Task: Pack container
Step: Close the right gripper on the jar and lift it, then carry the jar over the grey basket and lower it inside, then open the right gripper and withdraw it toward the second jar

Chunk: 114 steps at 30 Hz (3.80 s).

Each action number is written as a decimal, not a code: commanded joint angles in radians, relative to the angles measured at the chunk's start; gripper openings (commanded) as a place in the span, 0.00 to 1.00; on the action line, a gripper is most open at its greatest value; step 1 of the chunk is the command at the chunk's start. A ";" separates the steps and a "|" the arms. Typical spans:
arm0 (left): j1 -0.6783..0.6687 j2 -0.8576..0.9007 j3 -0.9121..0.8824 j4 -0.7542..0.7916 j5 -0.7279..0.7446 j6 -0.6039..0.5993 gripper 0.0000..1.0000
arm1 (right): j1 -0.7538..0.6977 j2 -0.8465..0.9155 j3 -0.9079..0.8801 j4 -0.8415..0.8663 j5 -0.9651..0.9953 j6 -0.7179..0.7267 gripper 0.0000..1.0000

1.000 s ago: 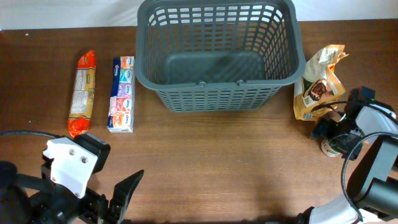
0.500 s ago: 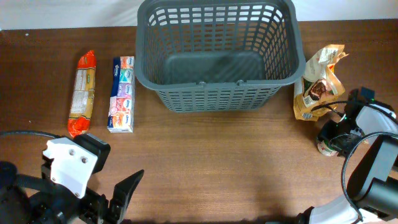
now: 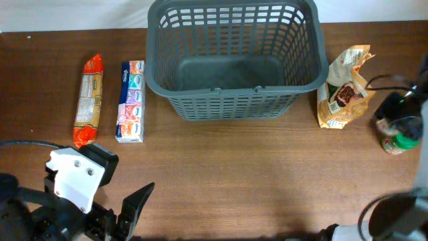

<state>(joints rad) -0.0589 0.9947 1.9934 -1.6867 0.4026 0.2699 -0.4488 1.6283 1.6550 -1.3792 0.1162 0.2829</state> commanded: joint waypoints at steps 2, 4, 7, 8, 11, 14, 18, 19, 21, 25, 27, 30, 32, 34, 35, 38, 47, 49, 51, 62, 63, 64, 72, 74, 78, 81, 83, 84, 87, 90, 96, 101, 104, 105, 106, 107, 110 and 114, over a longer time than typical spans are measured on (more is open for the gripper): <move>-0.004 0.004 0.003 0.000 -0.006 0.005 0.99 | 0.010 -0.114 0.257 -0.109 0.018 0.007 0.04; -0.004 0.004 0.003 -0.001 -0.007 0.005 0.99 | 0.010 -0.164 0.434 -0.138 -0.097 0.006 0.04; -0.004 0.004 0.003 0.000 -0.007 0.005 0.99 | 0.011 -0.182 0.533 -0.099 -0.279 0.003 0.04; -0.004 0.004 0.003 0.000 -0.007 0.005 0.99 | 0.015 -0.184 0.566 -0.071 -0.363 0.003 0.04; -0.004 0.004 0.003 0.000 -0.007 0.005 0.99 | 0.083 -0.184 0.640 0.071 -0.579 0.024 0.04; -0.004 0.004 0.003 0.000 -0.007 0.005 0.99 | 0.208 -0.176 0.642 0.212 -0.592 0.100 0.04; -0.004 0.004 0.003 0.000 -0.007 0.005 0.99 | 0.430 -0.122 0.642 0.344 -0.541 0.126 0.04; -0.004 0.004 0.003 0.000 -0.007 0.005 0.99 | 0.487 -0.101 0.642 0.359 -0.499 0.127 0.04; -0.004 0.004 0.003 0.000 -0.006 0.005 0.99 | 0.586 -0.050 0.642 0.362 -0.403 0.126 0.04; -0.004 0.004 0.003 0.000 -0.006 0.005 0.99 | 0.719 0.079 0.642 0.308 -0.230 0.110 0.04; -0.004 0.004 0.003 0.000 -0.006 0.004 0.99 | 0.753 0.153 0.642 0.280 -0.177 0.099 0.04; -0.004 0.004 0.003 0.000 -0.006 0.004 0.99 | 0.779 0.238 0.642 0.237 -0.132 0.089 0.04; -0.004 0.004 0.003 0.000 -0.006 0.004 0.99 | 0.787 0.293 0.642 0.197 -0.075 0.089 0.04; -0.004 0.004 0.003 0.000 -0.006 0.004 0.99 | 0.789 0.347 0.642 0.155 -0.051 0.089 0.04; -0.004 0.004 0.003 -0.001 -0.006 0.005 0.99 | 0.788 0.370 0.642 0.137 -0.051 0.089 0.04; -0.004 0.004 0.003 0.000 -0.007 0.005 0.99 | 0.788 0.444 0.642 0.096 -0.052 0.089 0.04; -0.004 0.004 0.003 0.000 -0.006 0.005 0.99 | 0.775 0.607 0.640 0.015 -0.052 0.070 0.04; -0.004 0.004 0.003 0.000 -0.006 0.005 0.99 | 0.769 0.626 0.640 0.000 -0.052 0.070 0.04; -0.004 0.004 0.003 0.000 -0.006 0.005 0.99 | 0.767 0.640 0.640 -0.007 -0.052 0.070 0.04; -0.004 0.004 0.003 0.000 -0.006 0.004 0.99 | 0.743 0.699 0.639 -0.064 -0.060 0.074 0.04; -0.004 0.004 0.003 0.000 -0.006 0.004 0.99 | 0.742 0.705 0.639 -0.066 -0.059 0.074 0.04; -0.004 0.004 0.003 0.000 -0.006 0.004 0.99 | 0.741 0.715 0.639 -0.069 -0.059 0.073 0.04; -0.004 0.004 0.003 0.000 -0.006 0.004 0.99 | 0.741 0.780 0.633 -0.087 -0.060 0.073 0.04; -0.004 0.004 0.003 -0.001 -0.006 0.004 0.99 | 0.741 0.795 0.632 -0.091 -0.059 0.069 0.04; -0.004 0.004 0.003 0.000 -0.006 0.004 0.99 | 0.741 0.803 0.632 -0.097 -0.059 0.069 0.12; -0.004 0.004 0.003 0.000 -0.006 0.005 0.99 | 0.739 0.803 0.632 -0.100 -0.059 0.065 0.46; -0.004 0.004 0.003 0.000 -0.006 0.005 0.99 | 0.735 0.803 0.632 -0.106 -0.059 0.065 0.52; -0.004 0.004 0.003 0.000 -0.006 0.004 0.99 | 0.733 0.803 0.632 -0.108 -0.059 0.065 0.52; -0.004 0.004 0.003 0.000 -0.006 0.005 0.99 | 0.727 0.803 0.632 -0.113 -0.059 0.065 0.70; -0.004 0.004 0.003 0.000 -0.006 0.005 0.99 | 0.722 0.801 0.636 -0.117 -0.058 0.061 0.81; -0.004 0.004 0.003 0.000 -0.006 0.004 0.99 | 0.715 0.801 0.688 -0.153 -0.059 0.003 1.00; -0.004 0.004 0.003 0.000 -0.006 0.005 0.99 | 0.717 0.791 0.858 -0.217 -0.060 -0.022 0.99; -0.004 0.004 0.003 0.000 -0.007 0.005 0.99 | 0.715 0.771 1.141 -0.292 -0.063 -0.025 0.99; -0.004 0.004 0.003 -0.001 -0.007 0.005 0.99 | 0.713 0.766 1.213 -0.312 -0.069 -0.024 0.99; -0.004 0.004 0.003 0.000 -0.007 0.005 0.99 | 0.709 0.757 1.293 -0.320 -0.089 -0.028 0.99; -0.004 0.004 0.003 0.000 -0.007 0.005 0.99 | 0.703 0.743 1.344 -0.320 -0.124 -0.040 0.99; -0.004 0.004 0.003 0.000 -0.006 0.005 0.99 | 0.677 0.681 1.450 -0.319 -0.146 0.006 0.99; -0.004 0.004 0.003 0.000 -0.006 0.004 0.99 | 0.587 0.558 1.468 -0.320 -0.146 0.057 0.99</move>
<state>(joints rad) -0.0589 0.9947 1.9934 -1.6867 0.4026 0.2699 0.2188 2.2951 3.0970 -1.6920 -0.0147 0.2893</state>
